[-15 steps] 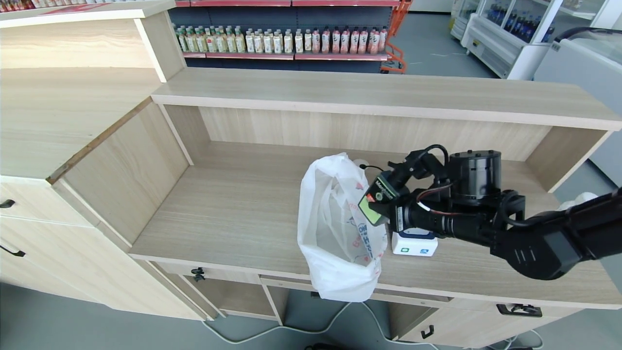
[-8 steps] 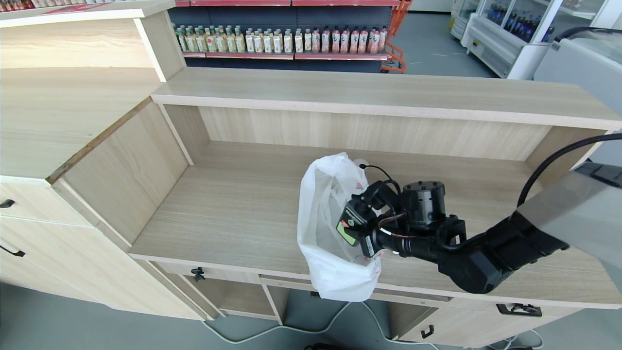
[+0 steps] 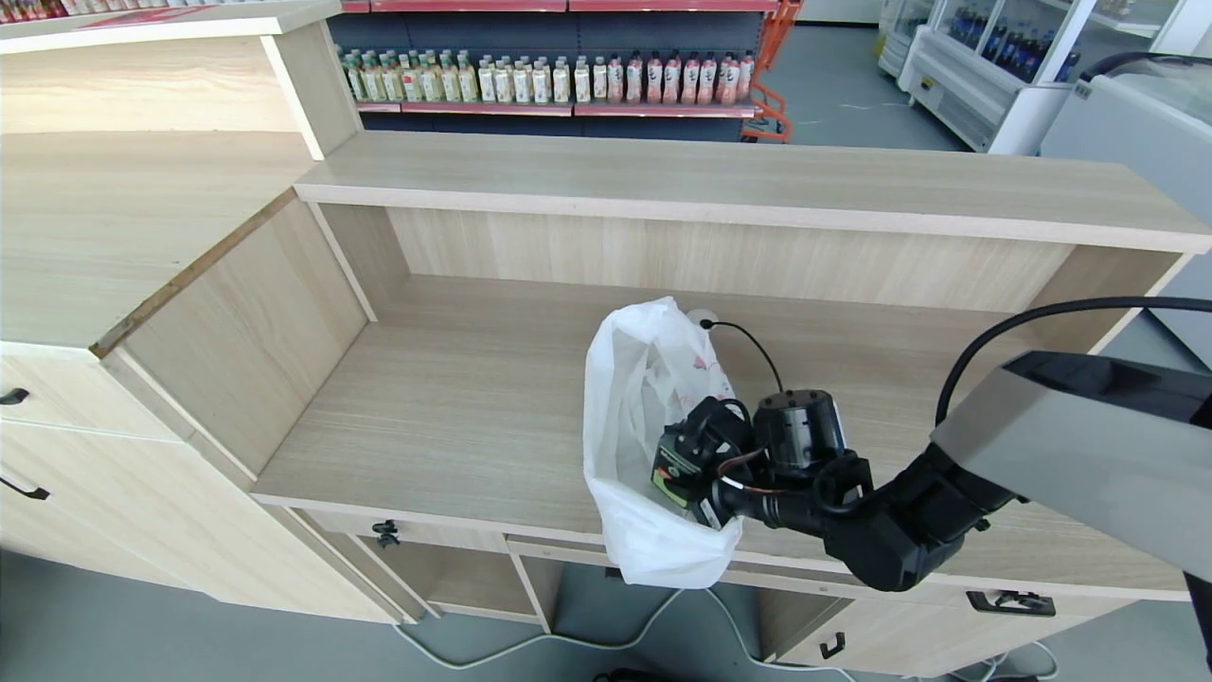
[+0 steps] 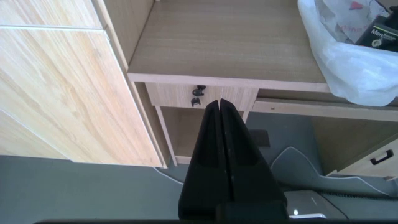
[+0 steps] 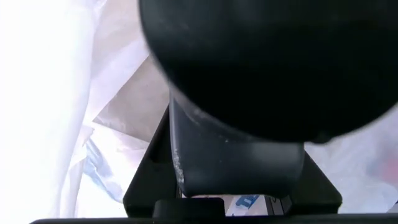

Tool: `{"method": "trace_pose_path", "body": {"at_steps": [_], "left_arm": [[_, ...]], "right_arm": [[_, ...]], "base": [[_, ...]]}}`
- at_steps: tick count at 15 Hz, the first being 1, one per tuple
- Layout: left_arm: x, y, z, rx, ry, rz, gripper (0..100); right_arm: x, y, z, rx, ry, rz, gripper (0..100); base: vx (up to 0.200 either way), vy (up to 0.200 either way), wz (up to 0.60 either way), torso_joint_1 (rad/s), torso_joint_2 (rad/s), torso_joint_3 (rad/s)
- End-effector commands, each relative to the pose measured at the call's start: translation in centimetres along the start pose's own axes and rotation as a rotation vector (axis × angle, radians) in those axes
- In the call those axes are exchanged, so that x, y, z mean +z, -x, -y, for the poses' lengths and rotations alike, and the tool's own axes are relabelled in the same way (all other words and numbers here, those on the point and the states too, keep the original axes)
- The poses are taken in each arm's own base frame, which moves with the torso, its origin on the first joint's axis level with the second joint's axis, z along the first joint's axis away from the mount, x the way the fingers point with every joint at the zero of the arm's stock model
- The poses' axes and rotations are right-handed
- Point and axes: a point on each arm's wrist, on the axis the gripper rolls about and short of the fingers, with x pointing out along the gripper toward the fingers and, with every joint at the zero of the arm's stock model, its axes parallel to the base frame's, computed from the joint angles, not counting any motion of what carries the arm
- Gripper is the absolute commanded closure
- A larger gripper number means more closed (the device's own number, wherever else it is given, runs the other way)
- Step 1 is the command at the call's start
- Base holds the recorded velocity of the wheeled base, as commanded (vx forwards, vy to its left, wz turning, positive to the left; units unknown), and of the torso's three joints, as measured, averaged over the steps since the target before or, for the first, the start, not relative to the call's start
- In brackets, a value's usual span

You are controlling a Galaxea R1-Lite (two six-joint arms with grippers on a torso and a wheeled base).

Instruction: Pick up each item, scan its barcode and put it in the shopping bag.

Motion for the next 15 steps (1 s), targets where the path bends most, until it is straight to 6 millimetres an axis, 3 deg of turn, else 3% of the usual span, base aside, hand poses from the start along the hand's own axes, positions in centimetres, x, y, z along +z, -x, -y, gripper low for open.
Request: {"method": "trace_pose_path", "body": {"at_steps": [1,6,7,11,15], "left_arm": [[0.0,0.0,0.0,0.000,0.000,0.000,100],[0.0,0.0,0.0,0.000,0.000,0.000,100],[0.0,0.0,0.0,0.000,0.000,0.000,100],[0.0,0.0,0.0,0.000,0.000,0.000,100],[0.0,0.0,0.0,0.000,0.000,0.000,100]], "right_arm": [[-0.6,-0.6,0.2,-0.005,0.014,-0.004,100],[-1.2,-0.9,0.7,-0.015,0.076,-0.014,100],[-1.2,-0.9,0.7,-0.015,0.076,-0.014,0],[0.4,-0.4,1.1,-0.033,0.072,0.034,0],[6.1,2.0,2.8,-0.085,-0.041,0.209,0]], "base": [[0.000,0.000,0.00,0.000,0.00,0.000],[0.000,0.000,0.00,0.000,0.00,0.000],[0.000,0.000,0.00,0.000,0.00,0.000],[0.000,0.000,0.00,0.000,0.00,0.000],[0.000,0.000,0.00,0.000,0.00,0.000]]}}
